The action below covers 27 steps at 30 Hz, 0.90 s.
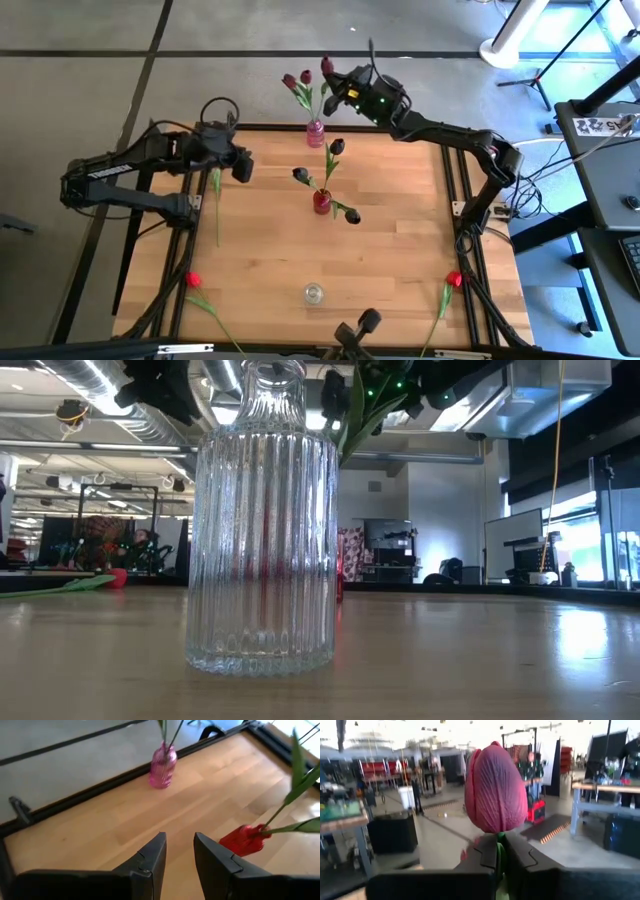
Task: Sort flowers into vase by color
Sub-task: Put the dark red tulip into the pink vase, then put the top red tulip into the transparent vase
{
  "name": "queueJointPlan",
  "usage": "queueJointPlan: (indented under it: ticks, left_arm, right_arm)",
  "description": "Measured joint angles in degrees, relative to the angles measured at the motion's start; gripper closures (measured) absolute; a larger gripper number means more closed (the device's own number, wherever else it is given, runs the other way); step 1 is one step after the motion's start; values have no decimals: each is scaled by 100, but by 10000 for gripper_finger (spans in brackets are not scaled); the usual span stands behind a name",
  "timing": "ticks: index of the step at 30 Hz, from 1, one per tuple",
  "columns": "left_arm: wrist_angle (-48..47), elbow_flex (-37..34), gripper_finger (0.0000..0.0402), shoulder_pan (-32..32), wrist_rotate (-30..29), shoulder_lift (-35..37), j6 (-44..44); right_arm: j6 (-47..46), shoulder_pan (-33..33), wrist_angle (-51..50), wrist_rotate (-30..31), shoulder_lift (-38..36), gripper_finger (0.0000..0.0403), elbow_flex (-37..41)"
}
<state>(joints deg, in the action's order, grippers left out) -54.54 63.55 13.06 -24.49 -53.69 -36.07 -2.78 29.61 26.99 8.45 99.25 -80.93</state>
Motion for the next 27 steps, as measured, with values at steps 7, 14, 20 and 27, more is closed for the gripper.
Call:
queueJointPlan:
  ticks: [7, 14, 20, 27]
  left_arm:
    - [-579, 0, 305, -2, -36, 0, -567]
    - [-883, 0, 305, 0, -115, 0, -979]
    - [-1059, 0, 305, -2, 150, 0, -1185]
    - [-1382, 0, 305, -129, 253, -115, -1485]
  right_arm:
    - [-109, 0, -1069, -12, 4, 383, 0]
    - [-430, 0, -1681, -347, 4, 292, 0]
    - [-875, 4, -2755, -783, 2, 188, -359]
    - [-874, 2, -4399, -1067, -39, 108, -1141]
